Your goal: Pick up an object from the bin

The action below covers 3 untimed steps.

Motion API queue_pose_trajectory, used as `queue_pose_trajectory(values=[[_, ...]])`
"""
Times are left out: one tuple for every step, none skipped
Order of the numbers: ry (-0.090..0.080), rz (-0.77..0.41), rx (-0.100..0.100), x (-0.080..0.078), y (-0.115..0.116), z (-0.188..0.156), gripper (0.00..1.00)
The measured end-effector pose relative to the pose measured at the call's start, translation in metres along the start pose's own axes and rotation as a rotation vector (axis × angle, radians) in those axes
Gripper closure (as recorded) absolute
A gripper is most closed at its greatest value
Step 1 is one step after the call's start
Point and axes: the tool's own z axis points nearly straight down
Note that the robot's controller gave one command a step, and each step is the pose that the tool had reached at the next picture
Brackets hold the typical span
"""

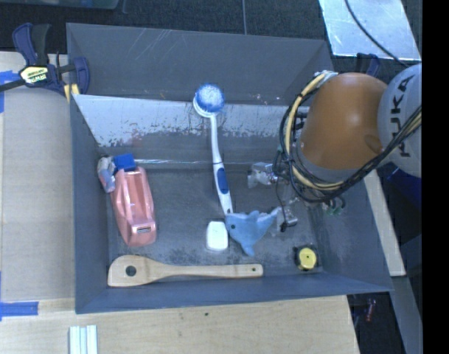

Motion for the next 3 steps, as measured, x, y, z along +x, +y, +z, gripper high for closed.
queue_pose_trajectory(values=[[0.011, -0.168, -0.005, -0.022, 0.002, 0.050, 0.00], [-0.001, -0.162, 0.001, -0.018, 0.000, 0.091, 0.00], [-0.009, -0.199, 0.002, -0.021, 0.000, 0.089, 1.00]])
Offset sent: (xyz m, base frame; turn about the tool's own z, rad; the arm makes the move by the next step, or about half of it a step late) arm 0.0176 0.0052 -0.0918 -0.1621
